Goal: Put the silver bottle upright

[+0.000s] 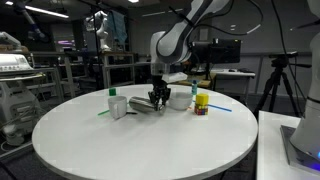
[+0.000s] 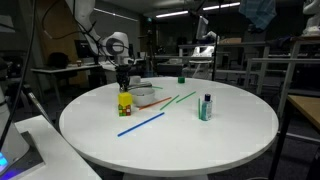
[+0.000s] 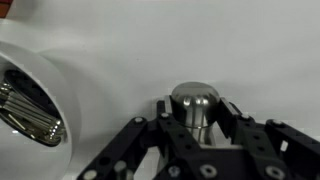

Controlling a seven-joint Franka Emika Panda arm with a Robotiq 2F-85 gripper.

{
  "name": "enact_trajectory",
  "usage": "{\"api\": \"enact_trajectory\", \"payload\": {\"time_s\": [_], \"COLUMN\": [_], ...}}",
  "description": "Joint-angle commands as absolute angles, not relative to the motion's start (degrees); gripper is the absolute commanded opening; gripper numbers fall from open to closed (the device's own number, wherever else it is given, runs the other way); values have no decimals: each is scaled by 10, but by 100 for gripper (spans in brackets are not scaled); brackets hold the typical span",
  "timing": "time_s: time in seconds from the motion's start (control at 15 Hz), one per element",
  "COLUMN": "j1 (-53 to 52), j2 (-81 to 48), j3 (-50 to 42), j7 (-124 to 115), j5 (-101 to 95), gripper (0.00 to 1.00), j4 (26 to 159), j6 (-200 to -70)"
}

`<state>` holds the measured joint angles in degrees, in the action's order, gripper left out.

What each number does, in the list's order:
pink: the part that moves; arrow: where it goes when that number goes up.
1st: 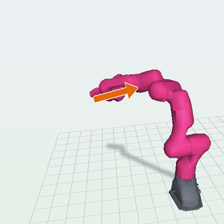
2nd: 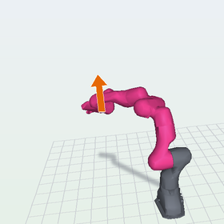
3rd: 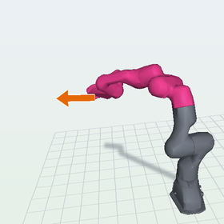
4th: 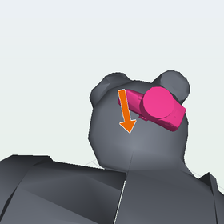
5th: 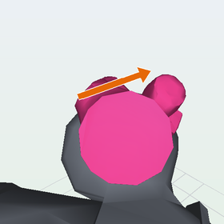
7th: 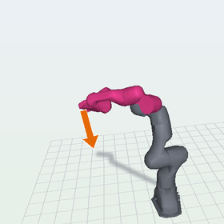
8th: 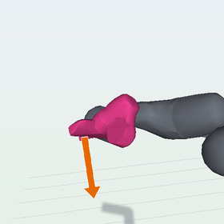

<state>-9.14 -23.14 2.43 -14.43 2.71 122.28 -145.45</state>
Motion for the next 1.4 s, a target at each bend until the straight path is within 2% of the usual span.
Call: {"api": "enact_trajectory", "payload": {"time_s": [0.0, 1.33], "j1": [-97, -91], "j2": [-209, -151], "j3": [21, 3], "j7": [-152, -169], "j5": [16, -25], "gripper": [23, 23], "j4": [1225, 1199], "j6": [-1445, -1447]}}
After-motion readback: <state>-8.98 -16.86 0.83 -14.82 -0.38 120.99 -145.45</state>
